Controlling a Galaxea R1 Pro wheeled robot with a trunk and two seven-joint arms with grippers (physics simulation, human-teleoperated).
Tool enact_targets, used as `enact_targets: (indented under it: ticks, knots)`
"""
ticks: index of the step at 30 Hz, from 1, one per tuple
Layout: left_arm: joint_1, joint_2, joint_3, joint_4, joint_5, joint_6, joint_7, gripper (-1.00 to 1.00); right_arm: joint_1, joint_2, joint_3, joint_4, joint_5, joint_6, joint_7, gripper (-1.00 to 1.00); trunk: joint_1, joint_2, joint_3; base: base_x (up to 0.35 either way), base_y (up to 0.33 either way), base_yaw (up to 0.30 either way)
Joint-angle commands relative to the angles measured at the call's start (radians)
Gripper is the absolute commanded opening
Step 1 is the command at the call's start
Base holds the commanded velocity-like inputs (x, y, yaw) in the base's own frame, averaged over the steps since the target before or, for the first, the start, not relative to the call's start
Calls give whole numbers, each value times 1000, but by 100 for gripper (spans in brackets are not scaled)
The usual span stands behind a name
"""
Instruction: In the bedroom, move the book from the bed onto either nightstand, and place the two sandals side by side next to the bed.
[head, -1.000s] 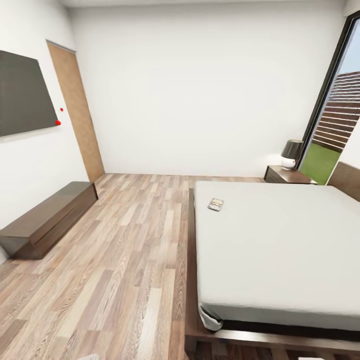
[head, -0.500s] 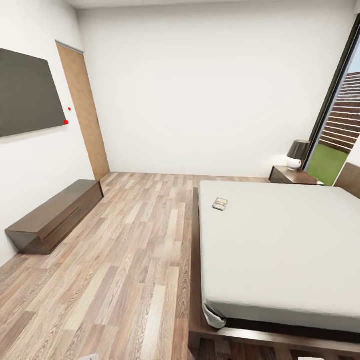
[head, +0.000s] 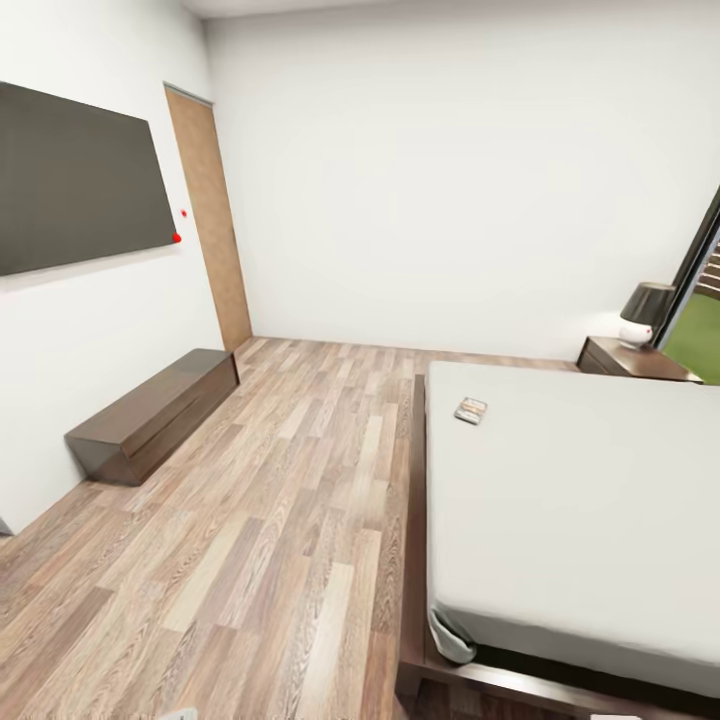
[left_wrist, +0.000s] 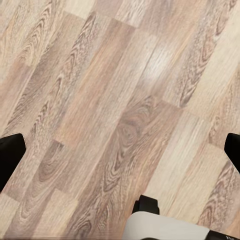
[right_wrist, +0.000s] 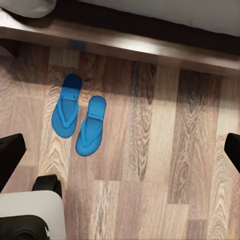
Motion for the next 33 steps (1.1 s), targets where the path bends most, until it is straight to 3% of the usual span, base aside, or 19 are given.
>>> enact_targets:
  ticks: [1, 33]
  knots:
    - [-1, 0, 1, 2, 1, -4, 2, 100, -1, 0, -8, 1, 10, -4, 3, 100, 1, -2, -3, -1, 1, 240]
    - [-1, 1, 1, 2, 1, -3, 2, 100, -1, 2, -9, 1, 14, -4, 3, 100, 1, -2, -28, 0, 0, 244]
